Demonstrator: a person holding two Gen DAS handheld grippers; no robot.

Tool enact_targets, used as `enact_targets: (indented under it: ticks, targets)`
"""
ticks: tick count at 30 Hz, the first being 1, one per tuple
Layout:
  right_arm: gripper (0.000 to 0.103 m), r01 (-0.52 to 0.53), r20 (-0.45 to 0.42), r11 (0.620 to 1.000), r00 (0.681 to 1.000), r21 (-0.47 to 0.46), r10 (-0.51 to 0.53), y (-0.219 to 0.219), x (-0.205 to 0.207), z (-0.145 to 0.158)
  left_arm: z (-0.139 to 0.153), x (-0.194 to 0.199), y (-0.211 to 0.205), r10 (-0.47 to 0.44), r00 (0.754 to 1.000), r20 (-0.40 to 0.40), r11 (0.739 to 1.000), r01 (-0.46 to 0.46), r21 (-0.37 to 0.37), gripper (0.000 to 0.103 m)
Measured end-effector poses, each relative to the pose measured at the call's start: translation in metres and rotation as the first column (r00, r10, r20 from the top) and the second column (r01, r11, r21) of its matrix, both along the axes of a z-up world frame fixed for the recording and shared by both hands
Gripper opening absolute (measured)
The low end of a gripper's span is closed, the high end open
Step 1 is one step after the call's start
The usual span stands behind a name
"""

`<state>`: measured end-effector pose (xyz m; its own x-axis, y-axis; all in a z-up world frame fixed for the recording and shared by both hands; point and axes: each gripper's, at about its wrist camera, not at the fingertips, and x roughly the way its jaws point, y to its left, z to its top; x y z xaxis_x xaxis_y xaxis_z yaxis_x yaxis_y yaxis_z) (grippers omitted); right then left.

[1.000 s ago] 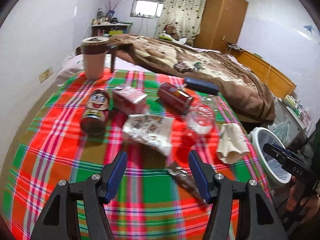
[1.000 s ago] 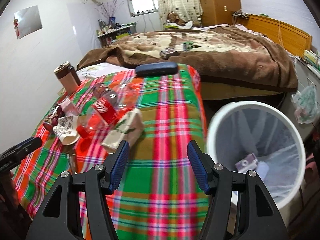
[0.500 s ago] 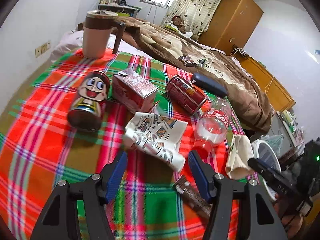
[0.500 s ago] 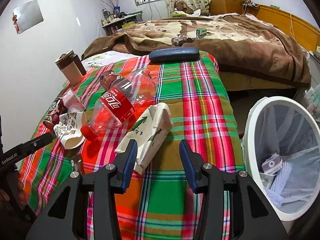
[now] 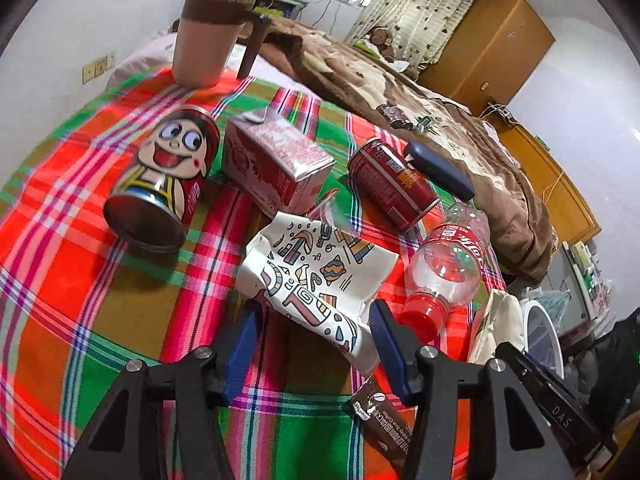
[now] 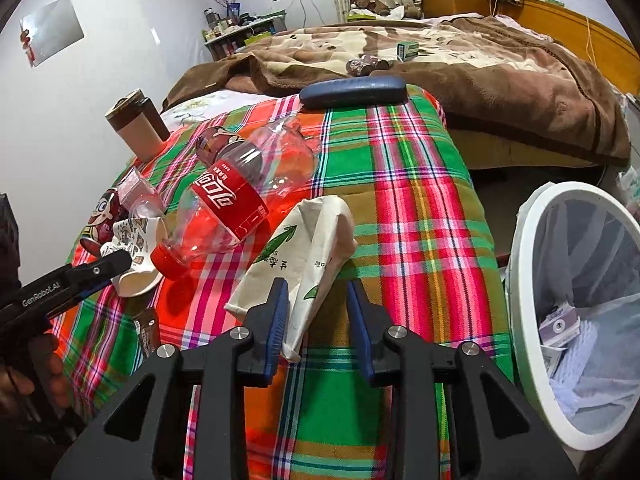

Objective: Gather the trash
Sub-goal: 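Grasp the printed paper wrapper with the left tool while the right tool grasps the white cloth bag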

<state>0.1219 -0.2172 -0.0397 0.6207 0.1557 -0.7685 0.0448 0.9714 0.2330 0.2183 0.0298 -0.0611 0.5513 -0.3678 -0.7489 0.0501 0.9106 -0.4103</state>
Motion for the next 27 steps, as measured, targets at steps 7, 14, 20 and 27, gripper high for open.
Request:
enact_targets:
  ticks: [7,14,20,27]
  targets:
    - [0.013,0.0,0.002,1.0,1.0,-0.008,0.0,0.0,0.001,-0.002,-0.007,0.007,-0.006,-0.011,1.0,-0.021,0.999,0.01,-0.042,0.033]
    - [0.011,0.0,0.006,1.0,1.0,0.013,0.0,-0.004,0.0,-0.004,-0.008,0.005,-0.007,0.0,1.0,-0.017,0.999,-0.001,-0.046,0.019]
    - [0.009,-0.004,0.016,1.0,1.0,0.018,0.004,-0.005,-0.003,-0.003,-0.001,0.001,-0.005,0.003,1.0,0.015,1.0,-0.003,-0.022,0.017]
    - [0.007,0.004,0.033,1.0,0.999,0.02,-0.005,-0.008,-0.008,0.0,0.007,-0.009,0.001,-0.001,0.999,0.044,1.0,0.001,0.002,0.017]
